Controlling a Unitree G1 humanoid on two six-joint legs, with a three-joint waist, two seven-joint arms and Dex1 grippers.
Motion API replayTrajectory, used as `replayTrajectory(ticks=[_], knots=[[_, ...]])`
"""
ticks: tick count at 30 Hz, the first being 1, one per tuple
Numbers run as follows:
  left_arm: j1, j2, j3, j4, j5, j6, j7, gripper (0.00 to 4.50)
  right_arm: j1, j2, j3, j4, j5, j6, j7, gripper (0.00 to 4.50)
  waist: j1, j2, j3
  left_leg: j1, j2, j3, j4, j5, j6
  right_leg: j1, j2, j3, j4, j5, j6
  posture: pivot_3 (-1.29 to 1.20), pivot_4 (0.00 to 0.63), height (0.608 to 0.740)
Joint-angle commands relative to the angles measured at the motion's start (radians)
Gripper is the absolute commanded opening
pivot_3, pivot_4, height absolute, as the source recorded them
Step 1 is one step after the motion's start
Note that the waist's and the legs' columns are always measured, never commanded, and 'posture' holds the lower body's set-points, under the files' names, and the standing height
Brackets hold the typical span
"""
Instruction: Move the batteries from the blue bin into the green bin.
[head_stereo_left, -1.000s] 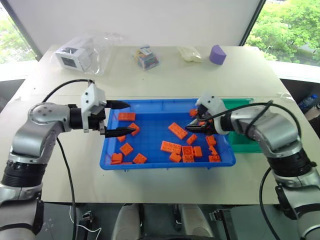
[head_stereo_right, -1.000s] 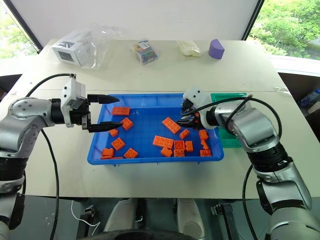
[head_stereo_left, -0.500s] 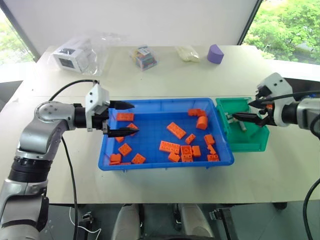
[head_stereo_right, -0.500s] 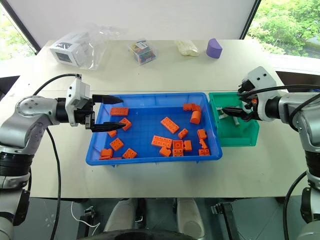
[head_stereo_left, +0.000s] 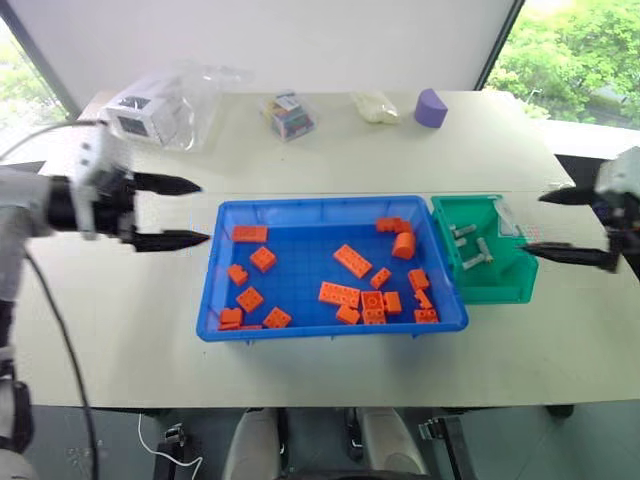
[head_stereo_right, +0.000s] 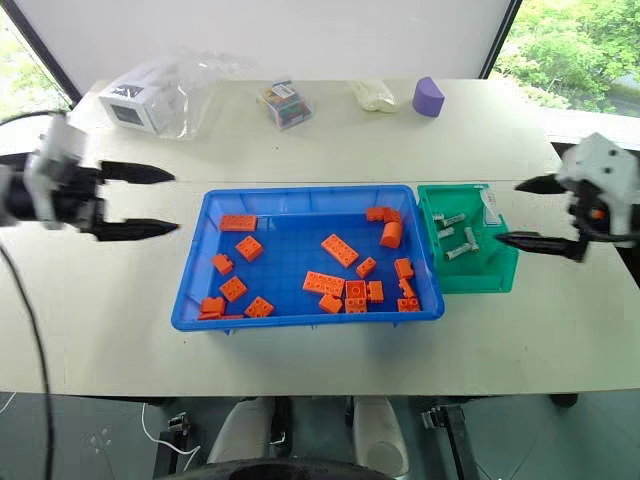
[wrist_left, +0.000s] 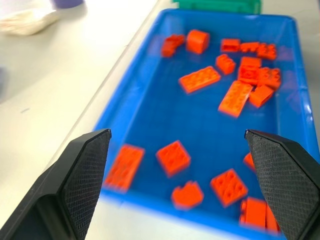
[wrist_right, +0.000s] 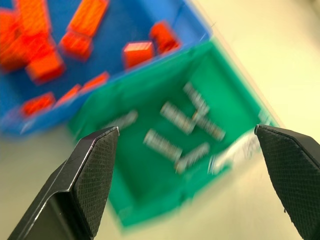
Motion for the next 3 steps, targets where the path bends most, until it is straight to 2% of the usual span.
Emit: replayTrajectory(ticks=[1,3], knots=[[0.045,0.079,0.078,0.042,0.004,-0.026,-0.054,4.5,0.006,-0.035,-0.035,0.142,-0.002,-0.105,0.108,4.48,-0.001,0.0,0.0,0.0,0.0,0.001,0.0,0.0,0.0,0.0,0.0,0.0,0.0,0.0,0.0,0.0,0.15,0.734],[0.074,0.096,0.096,0.047,0.005,-0.042,-0.065,4.5,-0.005,-0.028,-0.018,0.185,-0.004,-0.126,0.124,4.48,-0.001,0.001,0.0,0.0,0.0,0.002,0.0,0.0,0.0,0.0,-0.001,0.0,0.0,0.0,0.0,0.0,0.15,0.734]])
